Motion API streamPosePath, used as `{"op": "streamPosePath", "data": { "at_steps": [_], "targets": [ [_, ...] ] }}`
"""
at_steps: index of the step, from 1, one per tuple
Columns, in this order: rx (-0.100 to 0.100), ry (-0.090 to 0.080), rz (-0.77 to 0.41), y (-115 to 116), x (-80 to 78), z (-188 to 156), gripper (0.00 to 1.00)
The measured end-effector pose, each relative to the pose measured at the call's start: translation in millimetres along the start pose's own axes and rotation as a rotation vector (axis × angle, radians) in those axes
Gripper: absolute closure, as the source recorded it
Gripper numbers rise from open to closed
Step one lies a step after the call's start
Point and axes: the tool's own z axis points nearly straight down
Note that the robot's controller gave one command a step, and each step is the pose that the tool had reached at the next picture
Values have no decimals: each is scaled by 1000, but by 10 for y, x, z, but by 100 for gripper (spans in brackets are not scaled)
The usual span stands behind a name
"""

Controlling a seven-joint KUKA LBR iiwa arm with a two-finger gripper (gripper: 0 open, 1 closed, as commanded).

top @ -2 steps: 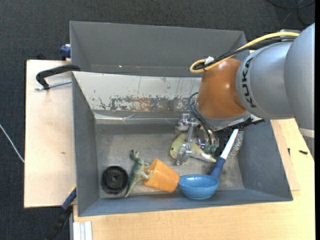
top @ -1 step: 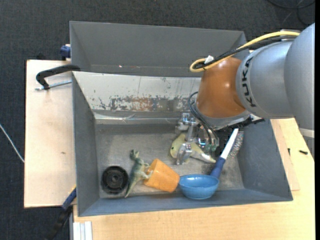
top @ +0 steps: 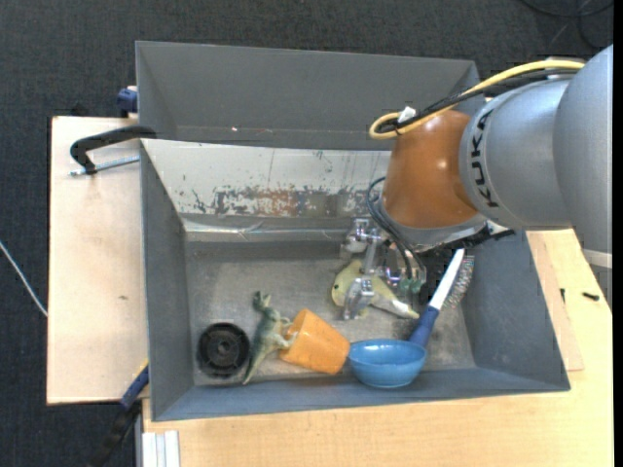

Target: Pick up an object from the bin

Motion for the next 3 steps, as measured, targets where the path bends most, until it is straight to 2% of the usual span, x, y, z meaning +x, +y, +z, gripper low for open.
{"op": "streamPosePath", "data": {
  "at_steps": [1,2,3],
  "targets": [
    [0,0,0,3,-12,-8,0],
    [0,-1,0,5,-17,-14,100],
    [-1,-3,0,10,-40,-309,100]
  ]
}}
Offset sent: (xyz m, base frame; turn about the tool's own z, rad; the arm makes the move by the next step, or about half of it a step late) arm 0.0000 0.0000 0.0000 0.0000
